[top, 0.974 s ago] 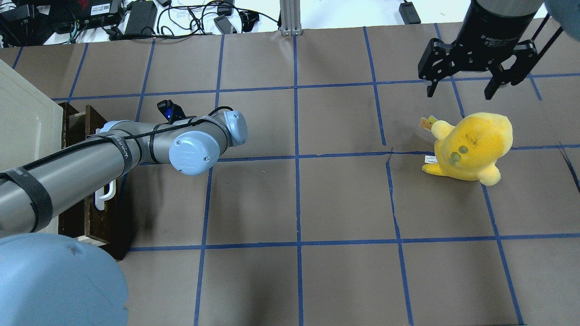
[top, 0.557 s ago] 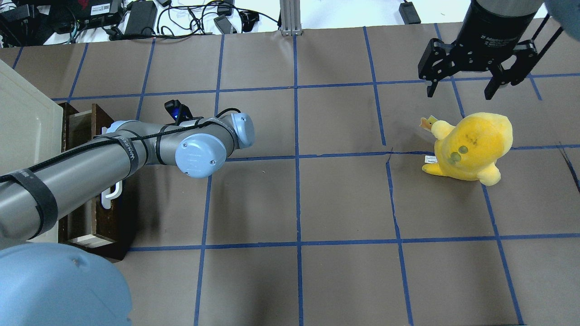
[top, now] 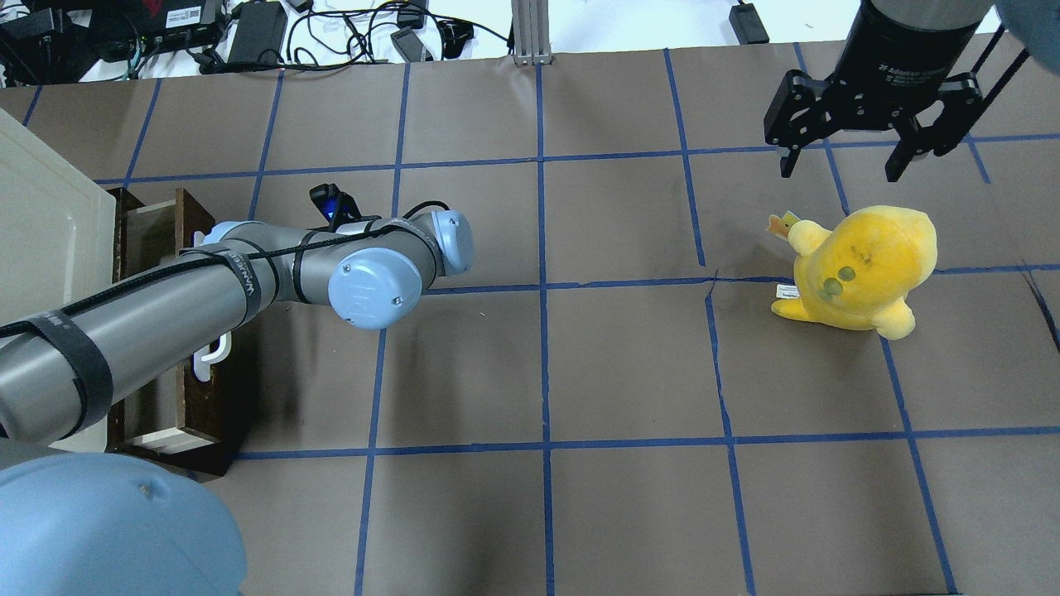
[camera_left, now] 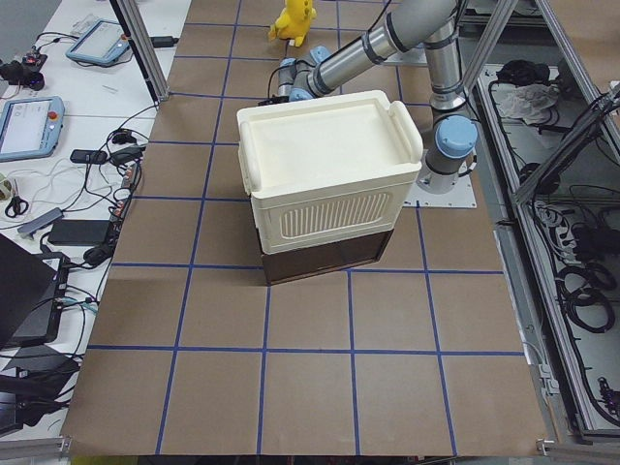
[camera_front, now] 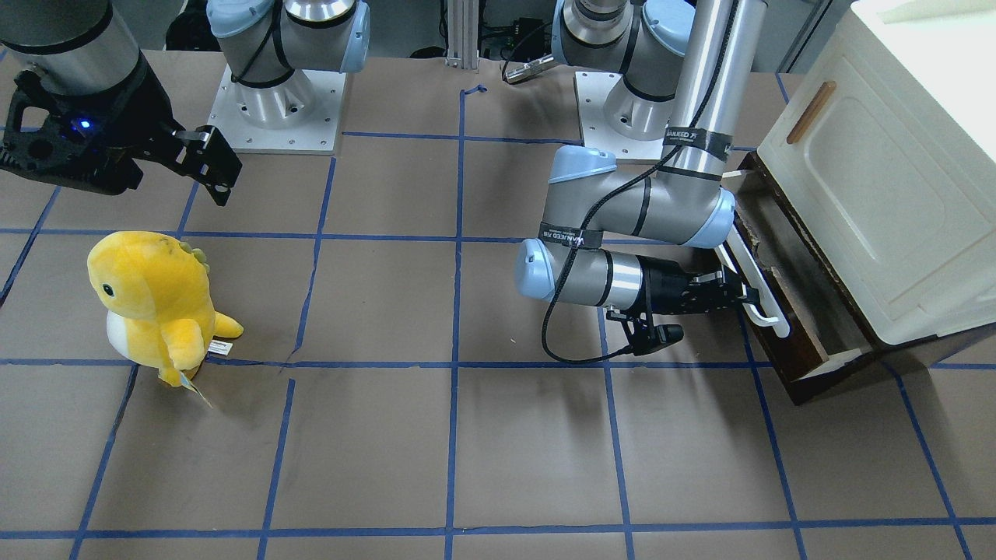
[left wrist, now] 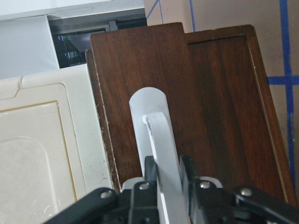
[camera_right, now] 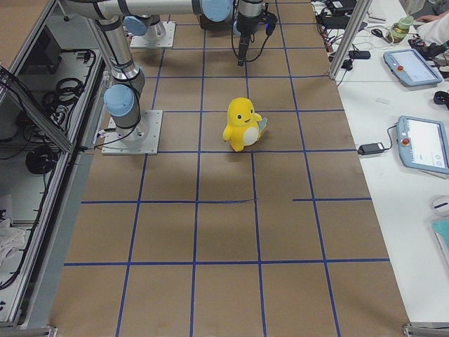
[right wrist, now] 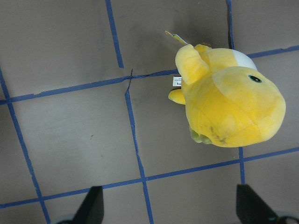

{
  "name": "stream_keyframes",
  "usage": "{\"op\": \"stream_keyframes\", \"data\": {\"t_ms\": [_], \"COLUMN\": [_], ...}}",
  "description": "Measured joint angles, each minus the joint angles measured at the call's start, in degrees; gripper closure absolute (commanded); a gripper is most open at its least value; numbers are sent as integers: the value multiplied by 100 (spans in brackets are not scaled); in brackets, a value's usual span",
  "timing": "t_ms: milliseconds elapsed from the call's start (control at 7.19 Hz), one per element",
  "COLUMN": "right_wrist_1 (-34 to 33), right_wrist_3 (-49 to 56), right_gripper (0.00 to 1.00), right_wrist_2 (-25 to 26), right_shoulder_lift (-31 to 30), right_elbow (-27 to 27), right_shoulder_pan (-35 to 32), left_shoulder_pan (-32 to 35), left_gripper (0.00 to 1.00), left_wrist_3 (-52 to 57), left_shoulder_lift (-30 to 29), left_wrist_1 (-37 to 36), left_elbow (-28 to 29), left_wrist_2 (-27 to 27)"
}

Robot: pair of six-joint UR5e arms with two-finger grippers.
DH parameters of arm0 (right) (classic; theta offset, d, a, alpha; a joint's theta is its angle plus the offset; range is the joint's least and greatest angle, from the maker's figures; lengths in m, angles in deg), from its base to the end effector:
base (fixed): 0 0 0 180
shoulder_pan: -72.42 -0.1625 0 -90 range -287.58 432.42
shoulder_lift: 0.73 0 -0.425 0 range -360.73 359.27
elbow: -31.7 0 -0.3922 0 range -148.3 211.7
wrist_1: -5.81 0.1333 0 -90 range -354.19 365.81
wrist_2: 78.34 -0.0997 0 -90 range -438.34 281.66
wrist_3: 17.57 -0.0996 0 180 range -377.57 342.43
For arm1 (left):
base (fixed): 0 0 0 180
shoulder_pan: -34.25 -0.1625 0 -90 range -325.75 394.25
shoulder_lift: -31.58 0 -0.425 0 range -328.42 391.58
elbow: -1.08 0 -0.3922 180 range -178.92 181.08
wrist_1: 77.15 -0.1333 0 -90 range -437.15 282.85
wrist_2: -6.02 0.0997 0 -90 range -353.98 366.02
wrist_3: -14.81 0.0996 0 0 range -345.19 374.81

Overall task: Pull drawer sideways
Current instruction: 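Pull the handle with the left gripper, sliding the drawer out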

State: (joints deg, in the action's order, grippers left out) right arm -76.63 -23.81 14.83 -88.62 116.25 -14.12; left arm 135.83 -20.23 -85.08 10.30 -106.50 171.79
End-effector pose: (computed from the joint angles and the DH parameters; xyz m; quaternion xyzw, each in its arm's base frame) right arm 0.0974 -0.5061 0.5035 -0.0834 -0.9954 -0.0361 0.0285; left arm -0.1424 -0.5117 0.1841 0.0640 0.7666 0.0308 0.6382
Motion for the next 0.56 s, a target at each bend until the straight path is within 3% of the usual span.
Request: {"op": "stream_keyframes", "data": {"t_ms": [557], "right_wrist_1": [2], "right_wrist_3": [0], "right_gripper": [0], "right_wrist_2": [0], "right_shoulder_lift": [0], "right_elbow": [0], "right_shoulder_pan": [2], "left_shoulder_pan": [84], "left_gripper": [87], "left_wrist_3": [-28], "left_shoulder_lift": [-13], "left_wrist_1": [11], "left_elbow": [7], "left_wrist_2": [-11]}}
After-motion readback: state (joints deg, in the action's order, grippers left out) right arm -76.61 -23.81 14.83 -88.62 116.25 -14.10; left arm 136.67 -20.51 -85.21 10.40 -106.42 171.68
